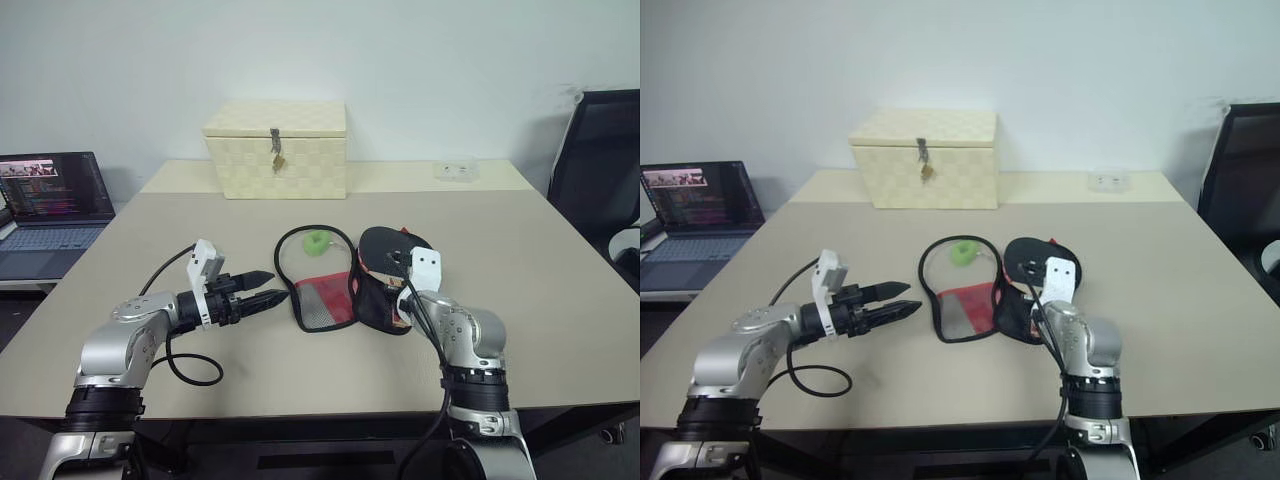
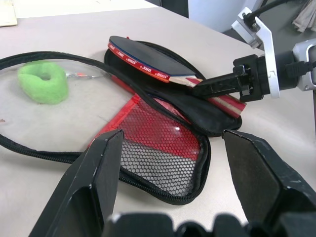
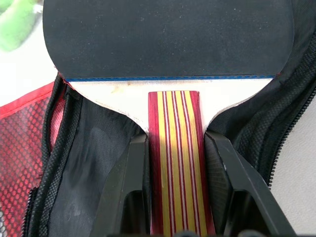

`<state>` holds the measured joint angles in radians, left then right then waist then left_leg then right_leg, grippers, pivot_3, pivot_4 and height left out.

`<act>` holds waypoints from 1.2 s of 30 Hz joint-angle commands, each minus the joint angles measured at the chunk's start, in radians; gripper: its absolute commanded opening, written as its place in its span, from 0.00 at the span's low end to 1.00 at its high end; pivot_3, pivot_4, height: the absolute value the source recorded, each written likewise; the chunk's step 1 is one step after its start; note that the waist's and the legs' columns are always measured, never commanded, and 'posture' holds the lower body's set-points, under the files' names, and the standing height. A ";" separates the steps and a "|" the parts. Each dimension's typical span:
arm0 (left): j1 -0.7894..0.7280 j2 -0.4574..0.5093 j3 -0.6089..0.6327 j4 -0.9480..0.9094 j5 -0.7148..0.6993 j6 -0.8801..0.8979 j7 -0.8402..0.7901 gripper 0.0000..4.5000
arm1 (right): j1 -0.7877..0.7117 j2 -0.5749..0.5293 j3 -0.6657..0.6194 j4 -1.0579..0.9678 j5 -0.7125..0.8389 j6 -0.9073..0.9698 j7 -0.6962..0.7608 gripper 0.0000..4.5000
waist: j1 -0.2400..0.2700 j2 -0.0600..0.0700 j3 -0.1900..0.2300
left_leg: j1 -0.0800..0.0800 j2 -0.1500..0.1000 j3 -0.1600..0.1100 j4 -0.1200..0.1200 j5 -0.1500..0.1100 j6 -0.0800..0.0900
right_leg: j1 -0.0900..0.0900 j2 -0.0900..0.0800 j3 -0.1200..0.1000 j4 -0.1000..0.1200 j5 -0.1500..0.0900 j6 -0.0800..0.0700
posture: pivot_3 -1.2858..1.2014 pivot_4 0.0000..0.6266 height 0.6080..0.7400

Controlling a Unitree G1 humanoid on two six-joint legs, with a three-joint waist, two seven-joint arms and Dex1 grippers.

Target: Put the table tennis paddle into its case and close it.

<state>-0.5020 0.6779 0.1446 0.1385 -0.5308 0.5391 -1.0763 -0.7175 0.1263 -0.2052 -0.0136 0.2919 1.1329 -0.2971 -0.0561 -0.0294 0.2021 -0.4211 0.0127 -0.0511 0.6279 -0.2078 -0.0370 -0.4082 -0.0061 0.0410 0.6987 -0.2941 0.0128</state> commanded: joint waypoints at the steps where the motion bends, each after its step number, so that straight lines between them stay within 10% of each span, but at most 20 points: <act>1: -0.001 0.014 0.026 -0.038 -0.016 0.000 0.004 0.77 | 0.025 0.074 0.008 0.011 0.001 -0.031 -0.006 0.25 | 0.000 0.000 0.000 | 0.000 0.000 0.000 0.000 0.000 0.000 | 0.000 0.000 0.000 0.000 0.000 0.000 | 0.52 0.24 1.00; 8: 0.007 0.011 0.028 -0.046 -0.017 -0.004 0.006 0.77 | 0.024 0.076 0.021 0.031 0.008 -0.057 -0.008 0.25 | 0.000 -0.001 0.000 | 0.000 0.000 0.000 0.000 0.000 0.000 | 0.000 0.000 0.000 0.000 0.000 0.000 | 0.52 0.24 1.00; 16: 0.029 0.005 0.047 -0.059 -0.027 -0.004 0.035 0.77 | 0.058 0.014 0.104 -0.107 0.006 -0.029 0.043 0.83 | 0.000 -0.001 0.000 | 0.000 0.000 0.000 0.000 0.000 0.000 | 0.000 0.000 0.000 0.000 0.000 0.000 | 0.52 0.24 1.00; 28: -0.045 0.059 0.006 0.202 0.139 -0.164 0.077 0.77 | 0.083 -0.408 0.179 -0.445 0.189 0.013 0.539 0.83 | 0.003 -0.001 -0.001 | 0.003 0.001 -0.001 0.001 0.000 0.000 | 0.003 0.002 -0.001 0.000 0.000 0.000 | 0.52 0.24 1.00; 36: -0.230 0.081 -0.104 0.551 0.325 -0.368 0.009 0.22 | 0.067 -0.694 0.124 -0.491 0.378 0.032 0.853 0.84 | 0.010 -0.001 -0.001 | 0.001 -0.001 0.000 0.001 0.000 0.001 | 0.003 0.003 -0.002 -0.002 0.000 0.001 | 0.52 0.24 1.00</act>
<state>-0.6926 0.7382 0.0430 0.6526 -0.2391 0.2213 -1.0627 -0.6379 -0.5495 -0.0457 -0.4661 0.6343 1.1686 0.5173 -0.0461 -0.0307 0.2016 -0.4201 0.0116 -0.0517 0.6285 -0.2082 -0.0362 -0.4053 -0.0030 0.0389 0.6963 -0.2943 0.0134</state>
